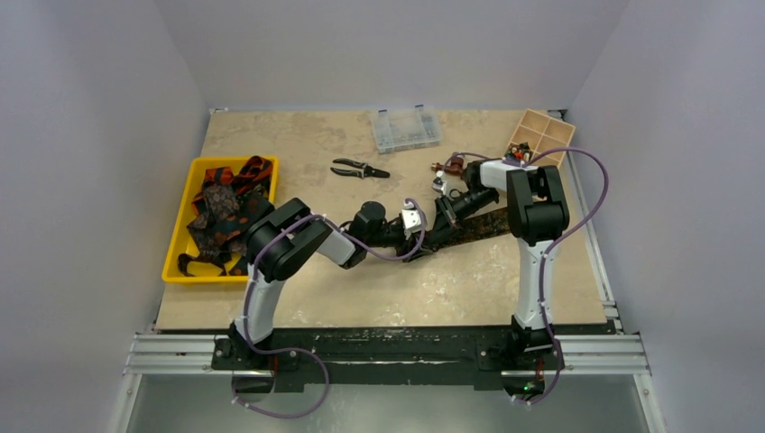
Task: Roll the ties
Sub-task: Roll the tie at the center of the board.
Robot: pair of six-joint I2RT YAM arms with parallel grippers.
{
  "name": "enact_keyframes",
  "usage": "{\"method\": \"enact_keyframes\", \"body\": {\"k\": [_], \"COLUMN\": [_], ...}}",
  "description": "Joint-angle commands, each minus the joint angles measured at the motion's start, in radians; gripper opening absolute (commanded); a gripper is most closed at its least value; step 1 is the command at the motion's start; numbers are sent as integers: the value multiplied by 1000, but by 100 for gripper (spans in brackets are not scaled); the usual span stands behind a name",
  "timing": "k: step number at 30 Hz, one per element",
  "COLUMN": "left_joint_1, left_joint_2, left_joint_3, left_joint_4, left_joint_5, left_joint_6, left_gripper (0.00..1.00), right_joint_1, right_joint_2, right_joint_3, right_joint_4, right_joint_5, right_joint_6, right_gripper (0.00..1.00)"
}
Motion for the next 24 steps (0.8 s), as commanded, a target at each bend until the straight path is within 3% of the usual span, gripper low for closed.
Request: {"method": "enact_keyframes", "body": {"k": [1,3,6,8,13,17,21,24], "left_joint_1": [-11,-12,-12,-11,-2,9,26,33], "left_joint_2": [10,3,-9,-8,-1,-16,-31,-37], "left_joint_3": [-8,1,-34,-41,-54,-80,-109,-114], "left_joint_4": [-4,-71,-77,-96,-109,-117,-131,-145], "left_joint_5": [33,29,13,0,-3,16,36,54], "left_joint_6": [57,66,91,103,108,129,154,160], "left_gripper": [48,43,55,55,34,16,12,12], "right_joint_1": [19,19,19,18,18,-7,-71,-84], "right_joint_2": [67,64,68,70,36,-34,-99,-129], "right_joint_3": [0,5,15,20,21,52,69,37], "right_joint_4": [112,110,105,100,83,27,-23,21], "right_joint_5": [246,237,233,229,179,91,30,86], "right_joint_6": [-94,-89,-86,-84,-86,-85,-68,-33], "right_gripper": [0,0,0,0,2,24,33,33]}}
